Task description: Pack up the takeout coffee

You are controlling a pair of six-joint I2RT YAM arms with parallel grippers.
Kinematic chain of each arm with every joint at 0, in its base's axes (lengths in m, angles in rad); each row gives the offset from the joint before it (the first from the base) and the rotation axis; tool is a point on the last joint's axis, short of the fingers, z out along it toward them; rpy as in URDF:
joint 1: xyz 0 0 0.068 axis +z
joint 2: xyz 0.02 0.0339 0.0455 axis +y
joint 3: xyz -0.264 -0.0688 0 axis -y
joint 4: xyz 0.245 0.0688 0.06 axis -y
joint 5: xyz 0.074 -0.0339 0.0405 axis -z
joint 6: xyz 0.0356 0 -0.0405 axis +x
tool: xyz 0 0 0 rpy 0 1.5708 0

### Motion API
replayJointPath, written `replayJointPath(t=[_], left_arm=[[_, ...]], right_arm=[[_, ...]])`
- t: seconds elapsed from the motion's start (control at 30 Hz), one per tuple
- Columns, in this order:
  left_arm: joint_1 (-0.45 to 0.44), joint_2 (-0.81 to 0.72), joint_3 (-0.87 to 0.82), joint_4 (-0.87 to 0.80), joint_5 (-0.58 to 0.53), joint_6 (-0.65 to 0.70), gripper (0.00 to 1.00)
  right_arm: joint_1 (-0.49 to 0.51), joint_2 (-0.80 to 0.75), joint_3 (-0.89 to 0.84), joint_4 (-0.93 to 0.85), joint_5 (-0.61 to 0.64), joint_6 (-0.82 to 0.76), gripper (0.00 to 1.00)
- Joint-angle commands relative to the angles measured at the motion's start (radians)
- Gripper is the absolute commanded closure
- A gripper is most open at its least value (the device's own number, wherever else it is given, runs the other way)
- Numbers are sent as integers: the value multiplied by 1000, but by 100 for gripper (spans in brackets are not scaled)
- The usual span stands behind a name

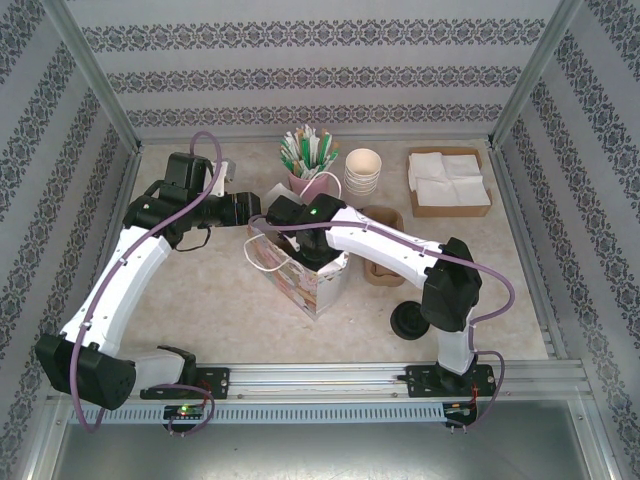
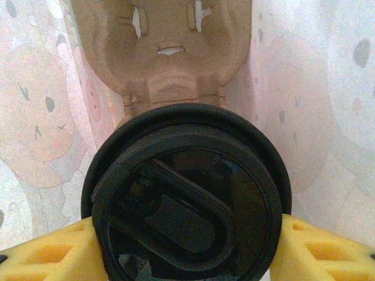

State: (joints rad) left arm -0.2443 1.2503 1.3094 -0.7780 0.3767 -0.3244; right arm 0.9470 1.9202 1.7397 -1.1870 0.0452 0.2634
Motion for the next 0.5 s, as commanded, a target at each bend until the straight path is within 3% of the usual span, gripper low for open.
replayJointPath(t=[0.0,0.47], left_arm=[[-16,6,27,-21,-18,19,31],[-28,28,42,-22,-27,5,33]], right_arm=[[17,64,-78,-45,-46,-4,46],[25,122,-151,-14,-26,-11,45]])
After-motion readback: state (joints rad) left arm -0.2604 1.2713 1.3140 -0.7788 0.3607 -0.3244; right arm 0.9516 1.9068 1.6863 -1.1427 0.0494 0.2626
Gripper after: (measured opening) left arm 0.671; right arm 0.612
